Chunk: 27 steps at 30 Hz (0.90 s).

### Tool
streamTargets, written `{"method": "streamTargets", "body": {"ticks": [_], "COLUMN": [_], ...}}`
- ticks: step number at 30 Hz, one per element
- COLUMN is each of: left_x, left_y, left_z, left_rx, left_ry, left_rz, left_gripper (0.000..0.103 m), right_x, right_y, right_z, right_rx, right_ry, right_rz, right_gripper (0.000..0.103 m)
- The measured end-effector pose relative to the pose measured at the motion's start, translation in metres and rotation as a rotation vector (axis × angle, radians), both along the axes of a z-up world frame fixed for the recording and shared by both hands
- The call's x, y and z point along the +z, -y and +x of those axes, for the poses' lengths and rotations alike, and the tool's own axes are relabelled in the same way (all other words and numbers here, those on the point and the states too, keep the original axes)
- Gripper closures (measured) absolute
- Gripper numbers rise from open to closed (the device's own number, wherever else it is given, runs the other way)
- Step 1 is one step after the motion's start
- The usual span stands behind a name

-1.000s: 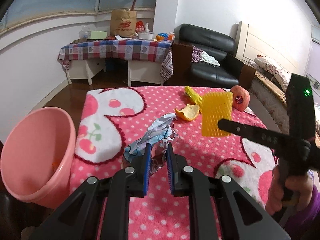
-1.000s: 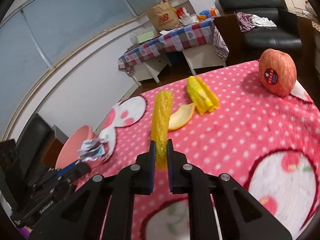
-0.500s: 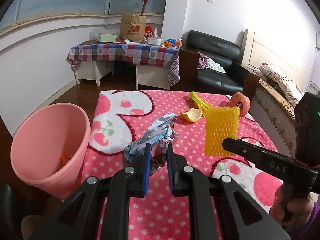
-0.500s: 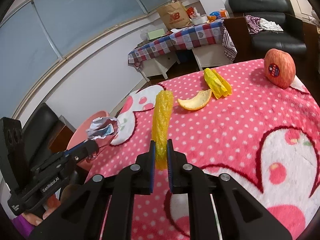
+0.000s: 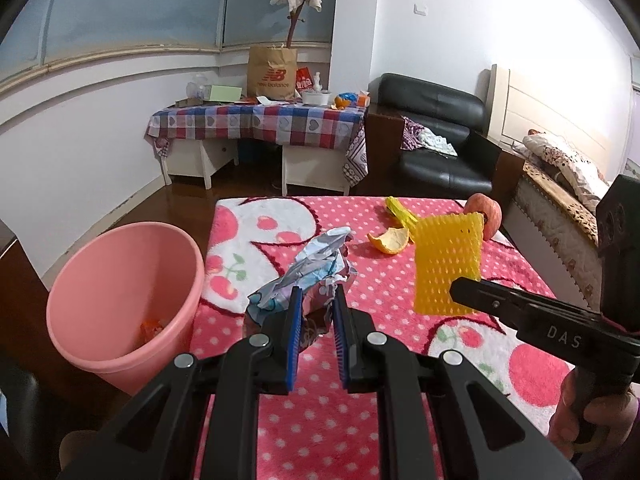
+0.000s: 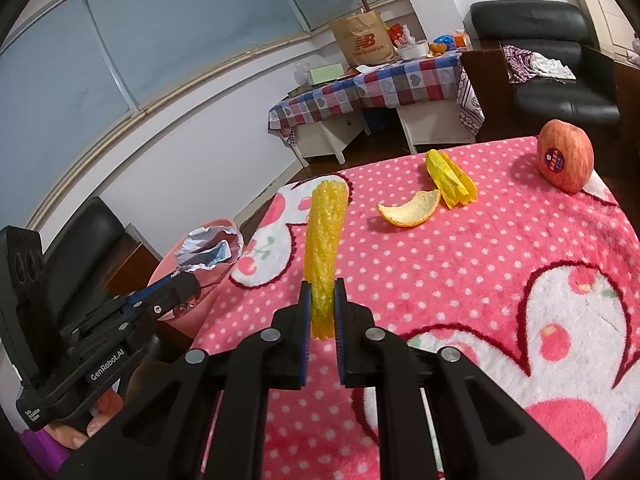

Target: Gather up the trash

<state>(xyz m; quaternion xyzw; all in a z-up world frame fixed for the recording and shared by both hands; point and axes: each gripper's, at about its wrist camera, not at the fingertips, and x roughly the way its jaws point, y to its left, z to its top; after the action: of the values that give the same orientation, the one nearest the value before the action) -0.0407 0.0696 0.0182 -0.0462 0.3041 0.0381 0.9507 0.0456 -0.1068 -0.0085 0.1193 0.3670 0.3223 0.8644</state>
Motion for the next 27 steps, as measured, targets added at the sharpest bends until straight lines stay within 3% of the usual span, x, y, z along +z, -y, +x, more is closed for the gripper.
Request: {"method": "streamTargets", "body": {"ticks": [27], "left_x": [0.002], "left_y": [-0.033], "left_z": [-0.033], "left_rx": [0.086], "left_ry": [0.039], "left_rz": [-0.032], "left_gripper": [0.089], "right_x": [0.008], "right_y": [-0.027], "right_z": [-0.012], "right_rx": [0.052], "right_ry": [0.012], "right_rz": [-0.018], "right_gripper": [0.092]}}
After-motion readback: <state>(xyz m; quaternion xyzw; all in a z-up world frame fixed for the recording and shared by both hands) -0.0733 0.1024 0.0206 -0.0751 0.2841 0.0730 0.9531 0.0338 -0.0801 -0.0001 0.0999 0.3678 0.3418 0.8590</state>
